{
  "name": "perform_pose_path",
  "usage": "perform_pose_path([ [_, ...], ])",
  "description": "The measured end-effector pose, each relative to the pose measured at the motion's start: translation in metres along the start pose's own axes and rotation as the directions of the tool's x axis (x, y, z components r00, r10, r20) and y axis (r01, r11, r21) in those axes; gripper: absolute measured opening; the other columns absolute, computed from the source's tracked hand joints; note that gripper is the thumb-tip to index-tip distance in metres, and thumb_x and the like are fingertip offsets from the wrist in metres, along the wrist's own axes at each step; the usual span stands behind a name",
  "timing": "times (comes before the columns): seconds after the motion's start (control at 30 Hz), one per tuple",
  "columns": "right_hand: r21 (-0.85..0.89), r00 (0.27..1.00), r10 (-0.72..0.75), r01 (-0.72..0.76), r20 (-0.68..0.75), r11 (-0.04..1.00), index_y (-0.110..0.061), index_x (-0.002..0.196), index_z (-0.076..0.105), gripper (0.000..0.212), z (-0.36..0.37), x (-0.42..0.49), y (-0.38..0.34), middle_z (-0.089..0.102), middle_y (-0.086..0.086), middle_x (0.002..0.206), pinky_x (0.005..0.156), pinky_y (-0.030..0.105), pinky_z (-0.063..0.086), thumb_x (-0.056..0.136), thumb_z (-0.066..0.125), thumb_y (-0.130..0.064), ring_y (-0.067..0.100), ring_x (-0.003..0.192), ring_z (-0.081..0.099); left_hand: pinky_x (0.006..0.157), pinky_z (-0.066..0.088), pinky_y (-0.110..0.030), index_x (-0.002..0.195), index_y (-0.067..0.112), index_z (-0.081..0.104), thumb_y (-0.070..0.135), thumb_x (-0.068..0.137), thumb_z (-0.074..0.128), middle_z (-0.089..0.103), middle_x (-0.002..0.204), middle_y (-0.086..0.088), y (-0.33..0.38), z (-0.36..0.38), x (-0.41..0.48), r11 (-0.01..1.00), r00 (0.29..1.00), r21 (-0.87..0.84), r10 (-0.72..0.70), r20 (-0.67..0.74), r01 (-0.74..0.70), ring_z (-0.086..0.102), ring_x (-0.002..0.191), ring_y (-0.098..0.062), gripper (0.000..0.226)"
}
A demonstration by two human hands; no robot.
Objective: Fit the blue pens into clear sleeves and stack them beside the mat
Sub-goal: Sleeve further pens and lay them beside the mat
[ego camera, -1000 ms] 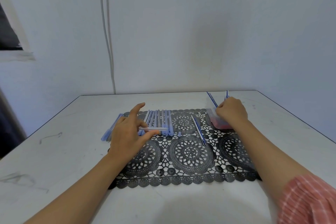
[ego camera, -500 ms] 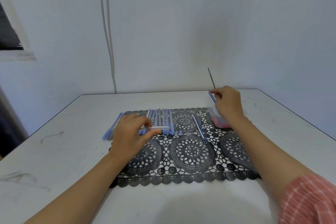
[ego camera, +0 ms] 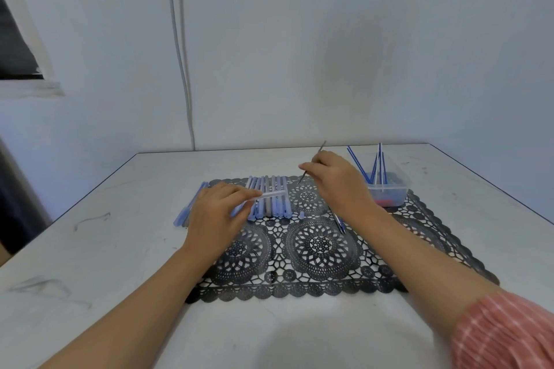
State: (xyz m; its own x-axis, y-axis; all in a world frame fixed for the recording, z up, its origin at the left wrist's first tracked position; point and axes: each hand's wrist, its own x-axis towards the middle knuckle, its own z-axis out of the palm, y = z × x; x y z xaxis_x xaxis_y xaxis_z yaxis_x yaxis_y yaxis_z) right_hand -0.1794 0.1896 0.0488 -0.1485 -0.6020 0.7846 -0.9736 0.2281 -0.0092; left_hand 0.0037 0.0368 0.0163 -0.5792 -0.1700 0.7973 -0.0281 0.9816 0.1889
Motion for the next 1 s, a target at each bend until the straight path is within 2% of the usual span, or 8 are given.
perform_pose_path([
  [0.07, -0.093, 0.997, -0.07, 0.066, -0.044, 0.993, -0.007, 0.087, 0.073, 0.033, 0.003, -0.004, 0.002, 0.065, 0.011, 0.083, 0.055, 0.032, 0.052, 0.059, 0.078, 0.011, 0.028, 0.069, 0.061, 0.065, 0.049, -0.03, 0.1, 0.021, 0.073, 0.033, 0.086, 0.054, 0.068, 0.086, 0.006, 0.0, -0.001, 0.0, 0.999, 1.0, -0.035, -0.015, 0.01, 0.016, 0.059, 0.077, -0.013, 0.027],
  [0.17, -0.159, 0.981, -0.177, 0.163, -0.078, 0.974, -0.006, 0.085, 0.072, 0.029, 0.006, -0.009, 0.007, 0.068, 0.013, 0.097, 0.072, 0.036, 0.053, 0.06, 0.077, 0.009, 0.029, 0.085, 0.064, 0.069, 0.055, -0.036, 0.104, 0.019, 0.072, 0.03, 0.085, 0.062, 0.068, 0.089, 0.005, 0.0, -0.001, -0.001, 0.989, 0.996, -0.121, -0.085, 0.015, 0.086, 0.062, 0.08, -0.014, 0.025],
  [0.27, -0.166, 0.968, -0.248, 0.239, -0.035, 0.957, -0.006, 0.088, 0.071, 0.03, 0.009, -0.012, 0.009, 0.069, 0.01, 0.087, 0.078, 0.036, 0.052, 0.063, 0.075, 0.01, 0.026, 0.08, 0.065, 0.079, 0.055, -0.03, 0.109, 0.017, 0.068, 0.016, 0.079, 0.075, 0.067, 0.091, 0.008, 0.002, -0.001, -0.002, 0.964, 0.981, -0.184, -0.19, 0.028, 0.192, 0.063, 0.085, -0.008, 0.032],
  [0.33, -0.17, 0.965, -0.262, 0.259, 0.008, 0.951, -0.006, 0.091, 0.07, 0.036, 0.009, -0.013, 0.007, 0.067, 0.009, 0.081, 0.076, 0.035, 0.051, 0.059, 0.076, 0.011, 0.025, 0.074, 0.063, 0.079, 0.054, -0.026, 0.102, 0.015, 0.069, 0.014, 0.077, 0.076, 0.065, 0.088, 0.011, 0.003, -0.002, 0.0, 0.961, 0.976, -0.173, -0.213, 0.037, 0.216, 0.062, 0.083, -0.007, 0.027],
  [0.47, -0.167, 0.969, -0.24, 0.248, 0.064, 0.954, -0.009, 0.098, 0.071, 0.052, 0.003, -0.016, 0.003, 0.064, 0.007, 0.076, 0.062, 0.028, 0.049, 0.052, 0.079, 0.014, 0.022, 0.067, 0.06, 0.076, 0.054, -0.032, 0.09, 0.012, 0.07, 0.013, 0.075, 0.076, 0.065, 0.083, 0.007, 0.003, -0.003, 0.001, 0.964, 0.978, -0.168, -0.202, 0.045, 0.207, 0.062, 0.079, -0.013, 0.016],
  [0.6, -0.152, 0.952, -0.272, 0.292, 0.138, 0.944, -0.017, 0.114, 0.066, 0.066, 0.007, -0.018, 0.005, 0.068, 0.006, 0.083, 0.065, 0.031, 0.049, 0.057, 0.072, 0.017, 0.022, 0.069, 0.062, 0.075, 0.054, -0.036, 0.09, 0.013, 0.07, 0.012, 0.076, 0.076, 0.066, 0.084, 0.004, 0.001, -0.003, -0.001, 0.964, 0.979, -0.167, -0.201, 0.046, 0.206, 0.062, 0.081, -0.015, 0.016],
  [0.87, -0.181, 0.944, -0.278, 0.309, 0.178, 0.934, -0.025, 0.122, 0.06, 0.076, 0.011, -0.02, 0.007, 0.07, 0.004, 0.089, 0.065, 0.033, 0.046, 0.059, 0.07, 0.017, 0.02, 0.07, 0.063, 0.074, 0.054, -0.039, 0.09, 0.015, 0.069, 0.012, 0.077, 0.076, 0.065, 0.084, 0.005, -0.003, -0.001, -0.002, 0.968, 0.977, -0.138, -0.205, 0.055, 0.21, 0.061, 0.08, -0.015, 0.015],
  [1.0, -0.185, 0.942, -0.29, 0.319, 0.166, 0.93, -0.025, 0.12, 0.062, 0.073, 0.012, -0.021, 0.007, 0.07, 0.003, 0.088, 0.064, 0.032, 0.046, 0.06, 0.072, 0.014, 0.02, 0.07, 0.063, 0.074, 0.054, -0.039, 0.091, 0.014, 0.069, 0.012, 0.077, 0.076, 0.065, 0.084, 0.004, -0.004, 0.0, -0.002, 0.97, 0.977, -0.127, -0.203, 0.058, 0.209, 0.06, 0.081, -0.015, 0.016],
])
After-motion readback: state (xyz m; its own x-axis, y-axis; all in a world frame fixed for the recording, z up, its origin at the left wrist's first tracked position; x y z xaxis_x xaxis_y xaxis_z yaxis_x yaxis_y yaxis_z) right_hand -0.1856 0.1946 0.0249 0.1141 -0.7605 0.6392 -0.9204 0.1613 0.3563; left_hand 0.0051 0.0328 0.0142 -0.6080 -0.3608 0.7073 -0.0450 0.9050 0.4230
